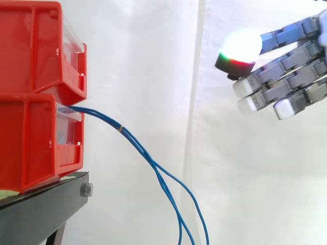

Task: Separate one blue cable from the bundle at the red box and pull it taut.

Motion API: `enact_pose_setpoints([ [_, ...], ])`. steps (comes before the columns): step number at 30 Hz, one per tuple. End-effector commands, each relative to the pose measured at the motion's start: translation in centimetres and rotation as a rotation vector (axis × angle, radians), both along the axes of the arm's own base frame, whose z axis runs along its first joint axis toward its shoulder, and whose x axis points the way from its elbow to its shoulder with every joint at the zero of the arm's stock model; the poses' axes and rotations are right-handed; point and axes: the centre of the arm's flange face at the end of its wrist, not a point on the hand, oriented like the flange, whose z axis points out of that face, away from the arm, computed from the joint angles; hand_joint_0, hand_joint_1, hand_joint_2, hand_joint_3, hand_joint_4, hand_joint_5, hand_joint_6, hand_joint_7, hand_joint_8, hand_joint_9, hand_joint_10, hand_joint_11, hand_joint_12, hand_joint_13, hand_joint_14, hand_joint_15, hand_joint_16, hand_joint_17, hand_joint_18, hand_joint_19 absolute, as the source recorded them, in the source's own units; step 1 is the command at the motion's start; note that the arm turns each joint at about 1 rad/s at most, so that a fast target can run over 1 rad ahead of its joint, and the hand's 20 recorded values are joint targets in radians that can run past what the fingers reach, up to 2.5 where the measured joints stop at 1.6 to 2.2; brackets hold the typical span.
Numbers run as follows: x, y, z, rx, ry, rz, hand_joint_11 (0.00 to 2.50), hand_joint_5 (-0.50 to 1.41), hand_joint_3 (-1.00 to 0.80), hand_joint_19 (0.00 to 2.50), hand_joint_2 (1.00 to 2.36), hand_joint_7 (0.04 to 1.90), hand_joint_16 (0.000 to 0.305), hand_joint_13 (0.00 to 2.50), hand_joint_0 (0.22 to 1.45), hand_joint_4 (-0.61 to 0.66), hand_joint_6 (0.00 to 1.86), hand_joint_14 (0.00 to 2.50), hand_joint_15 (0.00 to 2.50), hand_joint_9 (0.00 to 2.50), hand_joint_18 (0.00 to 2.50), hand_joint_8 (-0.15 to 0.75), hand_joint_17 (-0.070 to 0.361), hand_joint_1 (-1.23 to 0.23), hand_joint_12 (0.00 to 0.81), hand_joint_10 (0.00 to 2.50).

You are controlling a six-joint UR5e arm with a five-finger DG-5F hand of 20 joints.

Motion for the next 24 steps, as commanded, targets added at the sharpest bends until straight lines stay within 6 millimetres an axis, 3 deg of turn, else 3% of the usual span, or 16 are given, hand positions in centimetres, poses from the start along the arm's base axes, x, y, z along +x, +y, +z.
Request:
enact_pose_setpoints([
  [1,1.5,0.4,-1.2,-0.005,-0.046,0.003,0.33,-0.22,-0.43,0.49,1.01,0.81,0.06,0.3,0.56,0.21,0.5,0.01,0.25,0.38,0.4,0.305,0.135,-0.63,0.405,0.01],
  [9,2.6,1.3,-1.2,-0.052,-0.106,0.006,0.33,-0.22,-0.43,0.49,1.01,0.81,0.059,0.3,0.56,0.22,0.5,0.01,0.25,0.38,0.39,0.308,0.134,-0.63,0.405,0.01],
  [24,4.5,2.5,-5.4,-0.095,-0.065,-0.019,0.33,-0.22,-0.43,0.49,1.0,0.81,0.059,0.3,0.56,0.22,0.5,0.01,0.25,0.39,0.39,0.309,0.132,-0.62,0.406,0.01],
])
